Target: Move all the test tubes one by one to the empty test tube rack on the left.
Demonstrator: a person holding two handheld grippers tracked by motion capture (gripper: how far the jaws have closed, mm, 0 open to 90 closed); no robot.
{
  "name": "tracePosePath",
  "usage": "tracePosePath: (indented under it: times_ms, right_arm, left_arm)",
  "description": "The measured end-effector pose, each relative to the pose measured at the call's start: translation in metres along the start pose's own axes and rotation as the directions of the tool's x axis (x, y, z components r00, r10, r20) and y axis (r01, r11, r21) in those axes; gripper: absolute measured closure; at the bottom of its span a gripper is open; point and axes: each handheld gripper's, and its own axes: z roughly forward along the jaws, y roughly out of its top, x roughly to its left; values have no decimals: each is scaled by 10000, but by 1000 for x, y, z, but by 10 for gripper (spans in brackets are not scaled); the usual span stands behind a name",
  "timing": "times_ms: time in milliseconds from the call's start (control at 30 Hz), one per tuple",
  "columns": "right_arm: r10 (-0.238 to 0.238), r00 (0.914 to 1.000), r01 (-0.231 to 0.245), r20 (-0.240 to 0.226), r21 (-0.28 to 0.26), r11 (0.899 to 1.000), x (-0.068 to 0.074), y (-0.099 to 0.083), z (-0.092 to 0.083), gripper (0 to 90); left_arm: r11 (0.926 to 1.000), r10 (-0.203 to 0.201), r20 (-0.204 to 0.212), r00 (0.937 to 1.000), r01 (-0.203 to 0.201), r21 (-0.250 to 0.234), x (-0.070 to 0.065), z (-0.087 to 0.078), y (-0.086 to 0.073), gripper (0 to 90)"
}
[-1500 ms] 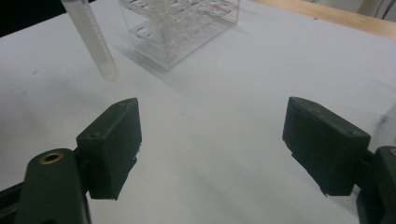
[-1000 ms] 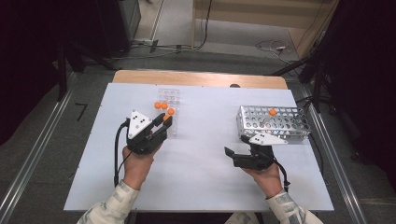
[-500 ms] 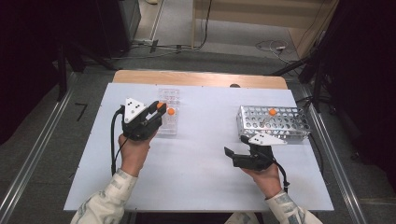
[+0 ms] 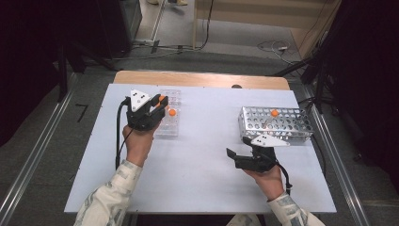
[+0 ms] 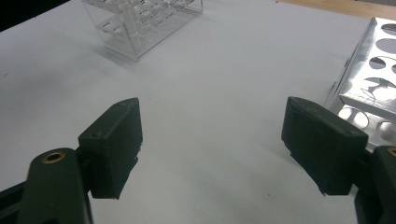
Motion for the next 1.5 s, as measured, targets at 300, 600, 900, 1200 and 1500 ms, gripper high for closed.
tracePosePath:
  times_ms: [300,600,900,1200,1500]
  right_arm:
    - [-4,10000,4,12,-16,10000,0,0,0,196]
    - [30,10000,-30,13,8,10000,1,-1,1,199]
    - [-5,10000,5,5,48,10000,1,-1,1,200]
    - [-19,10000,19,3,51,10000,2,-1,1,201]
    - [5,10000,-5,16,57,10000,2,-1,2,201]
  left_arm:
    - [10000,-80,-135,9999,80,0,4,7,-7,701]
    - [9999,23,-112,9999,-21,171,3,12,-19,700]
    - [9994,-26,-140,9999,31,336,2,17,-32,699]
    - [9996,-108,-69,9999,110,241,1,16,-32,672]
    - [9996,-254,99,9996,253,100,1,8,-29,629]
